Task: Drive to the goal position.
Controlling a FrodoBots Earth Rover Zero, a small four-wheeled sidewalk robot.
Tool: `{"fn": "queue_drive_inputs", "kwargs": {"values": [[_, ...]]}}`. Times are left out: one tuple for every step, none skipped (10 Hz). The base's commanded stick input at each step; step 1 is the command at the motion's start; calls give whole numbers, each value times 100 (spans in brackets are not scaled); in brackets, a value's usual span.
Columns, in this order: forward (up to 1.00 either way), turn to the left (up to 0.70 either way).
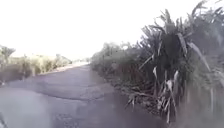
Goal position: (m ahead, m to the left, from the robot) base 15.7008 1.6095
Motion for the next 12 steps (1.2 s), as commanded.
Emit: {"fn": "queue_drive_inputs", "kwargs": {"values": [[85,7],[85,12],[85,21],[85,30],[85,28],[85,17],[85,6],[85,0],[85,0],[85,0],[85,0],[85,0]]}}
